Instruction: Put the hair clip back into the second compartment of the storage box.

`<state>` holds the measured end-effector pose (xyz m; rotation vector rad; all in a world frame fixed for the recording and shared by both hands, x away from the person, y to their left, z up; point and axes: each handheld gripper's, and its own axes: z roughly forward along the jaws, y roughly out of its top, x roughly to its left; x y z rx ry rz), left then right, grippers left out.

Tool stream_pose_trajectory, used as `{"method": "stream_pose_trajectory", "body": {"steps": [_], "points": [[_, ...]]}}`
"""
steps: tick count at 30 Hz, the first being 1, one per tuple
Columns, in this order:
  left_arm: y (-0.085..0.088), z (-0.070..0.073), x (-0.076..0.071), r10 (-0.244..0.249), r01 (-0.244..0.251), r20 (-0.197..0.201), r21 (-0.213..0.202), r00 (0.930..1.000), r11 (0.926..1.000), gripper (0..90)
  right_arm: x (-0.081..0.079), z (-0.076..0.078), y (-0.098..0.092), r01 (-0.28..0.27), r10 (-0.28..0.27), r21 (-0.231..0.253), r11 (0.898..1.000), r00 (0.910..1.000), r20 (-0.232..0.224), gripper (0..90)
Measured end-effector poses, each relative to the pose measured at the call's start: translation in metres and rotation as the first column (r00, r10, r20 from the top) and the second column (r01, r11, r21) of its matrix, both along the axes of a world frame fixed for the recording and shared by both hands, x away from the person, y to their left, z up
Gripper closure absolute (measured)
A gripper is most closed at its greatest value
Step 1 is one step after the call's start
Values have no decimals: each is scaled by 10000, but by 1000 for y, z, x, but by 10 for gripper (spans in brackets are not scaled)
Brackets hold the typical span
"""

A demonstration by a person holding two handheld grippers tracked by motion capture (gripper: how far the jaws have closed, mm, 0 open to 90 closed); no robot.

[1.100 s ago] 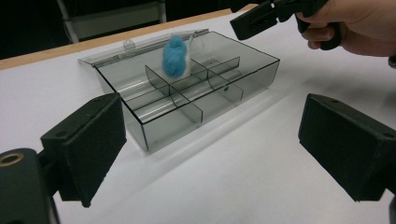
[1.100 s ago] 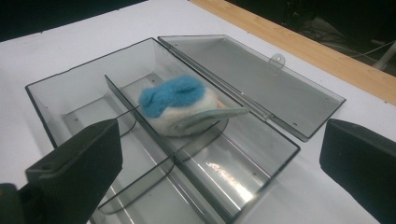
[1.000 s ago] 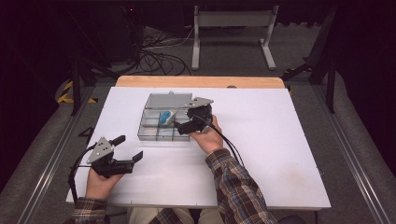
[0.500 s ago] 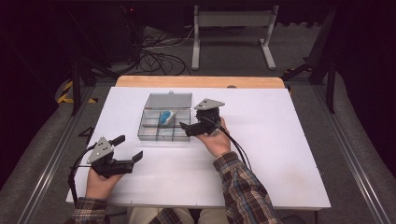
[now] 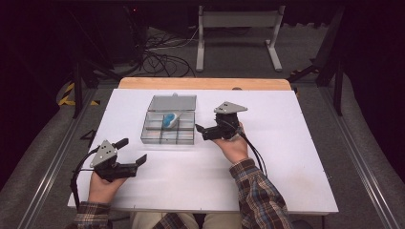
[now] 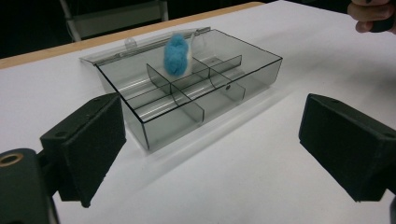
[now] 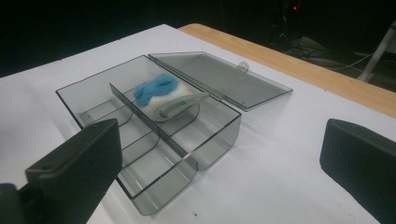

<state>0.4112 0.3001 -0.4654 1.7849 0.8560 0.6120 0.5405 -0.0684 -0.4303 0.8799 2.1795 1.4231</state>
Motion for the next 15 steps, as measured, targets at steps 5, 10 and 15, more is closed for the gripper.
{"method": "stream_pose_trajectory", "body": {"steps": [5,10,15], "points": [[1,0,0,9,-9,9,52,10000,10000,79,-4,-1,-10,106,-107,78,9999,9999,84,0],[0,0,0,15,-15,-17,41,10000,10000,79,-8,-1,-19,209,-212,155,9997,9996,161,0],[0,0,0,35,-35,-2,65,10000,10000,79,-12,-4,-25,382,-386,206,9991,9991,193,0]]}}
